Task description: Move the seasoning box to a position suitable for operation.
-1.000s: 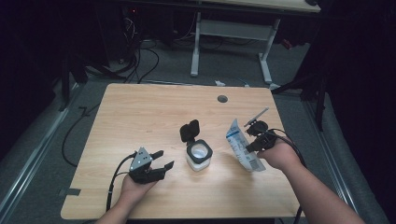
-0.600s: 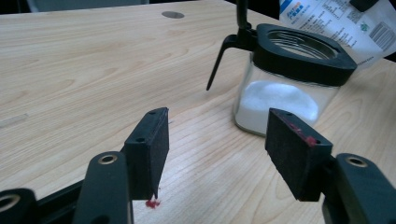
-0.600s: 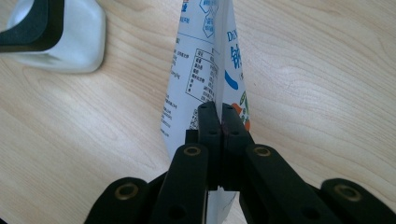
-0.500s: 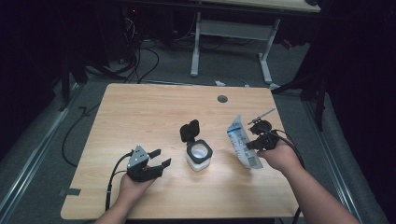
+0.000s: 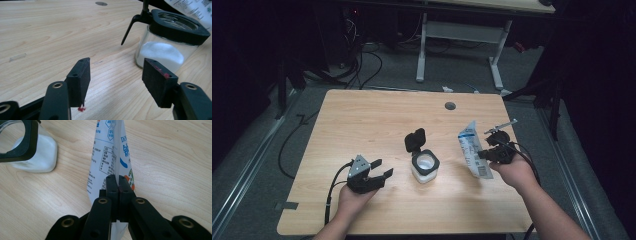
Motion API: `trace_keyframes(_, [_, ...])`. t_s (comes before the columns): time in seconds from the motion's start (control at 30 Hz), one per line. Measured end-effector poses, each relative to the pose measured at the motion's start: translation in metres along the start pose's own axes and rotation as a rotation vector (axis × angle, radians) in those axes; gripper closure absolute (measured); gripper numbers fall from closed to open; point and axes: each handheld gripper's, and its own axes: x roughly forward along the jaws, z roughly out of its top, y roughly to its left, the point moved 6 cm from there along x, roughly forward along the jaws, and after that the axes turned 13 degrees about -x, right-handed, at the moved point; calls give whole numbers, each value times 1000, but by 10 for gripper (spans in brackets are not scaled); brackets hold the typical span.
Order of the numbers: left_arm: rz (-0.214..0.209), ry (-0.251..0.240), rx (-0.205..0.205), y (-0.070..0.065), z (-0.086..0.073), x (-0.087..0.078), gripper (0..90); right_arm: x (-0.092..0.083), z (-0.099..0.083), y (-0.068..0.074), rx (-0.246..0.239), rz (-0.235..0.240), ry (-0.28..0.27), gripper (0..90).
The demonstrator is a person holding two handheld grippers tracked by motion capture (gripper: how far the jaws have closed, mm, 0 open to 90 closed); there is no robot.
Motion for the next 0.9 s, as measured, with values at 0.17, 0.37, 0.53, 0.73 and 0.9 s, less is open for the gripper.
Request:
trace_keyframes(0.17, [17, 10, 27, 2, -2, 0, 407, 0, -4, -1, 4, -10, -45, 898])
trace_keyframes(0.37, [31, 6, 34, 5, -1, -2, 414, 1, -9, -1, 16, -19, -93, 898])
trace_keyframes(0.53, [37, 5, 28, 7, -1, -3, 415, 3, -13, 1, 23, -23, -137, 898])
trace_keyframes(0.73, [57, 5, 37, 11, 0, -3, 419, 4, -18, 2, 31, -37, -189, 898])
trace_keyframes(0.9, [65, 8, 36, 14, 0, -5, 421, 5, -23, 2, 32, -62, -226, 898])
